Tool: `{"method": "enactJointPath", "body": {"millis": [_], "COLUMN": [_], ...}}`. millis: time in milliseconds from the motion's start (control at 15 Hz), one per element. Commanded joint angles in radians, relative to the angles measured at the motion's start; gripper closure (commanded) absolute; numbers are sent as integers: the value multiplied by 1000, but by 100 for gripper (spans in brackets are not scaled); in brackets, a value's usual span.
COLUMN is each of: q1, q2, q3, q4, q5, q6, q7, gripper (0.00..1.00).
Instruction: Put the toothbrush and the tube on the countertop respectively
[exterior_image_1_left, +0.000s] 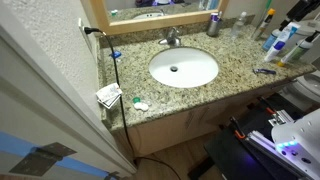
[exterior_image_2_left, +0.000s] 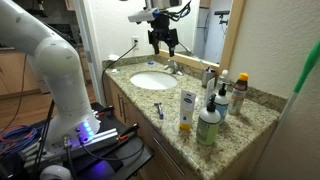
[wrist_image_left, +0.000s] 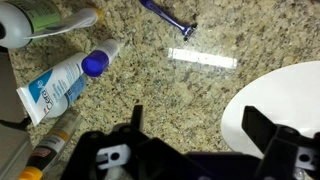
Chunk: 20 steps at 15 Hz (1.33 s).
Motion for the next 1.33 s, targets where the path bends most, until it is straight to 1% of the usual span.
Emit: {"method": "enactJointPath", "body": {"millis": [0,400,467,533,600,667,867,933,1000,1067,1200,1267], "q1": [-9,-9,-10,-12,5,47,77,55,59,46,48,43], "q2": [2,2,63,122,213,245,405,456,498,384,467,482], "q3": [9,9,41,64,73,83,75,97,92,109,107,120], "q4": [2,2,28,68,151,167,344,399,458,321,414,408], "q5": [8,8,1,16,58,81,187,236,282,225,263,220], "q6": [-2,-2,14,6,-33,-31,-72,-92,-110,-44,-70,-50], "q7": [-6,-6,53,125,184,272,389,408,433,396,420,446], "gripper": [0,0,0,0,0,0,0,0,0,0,0,0]}}
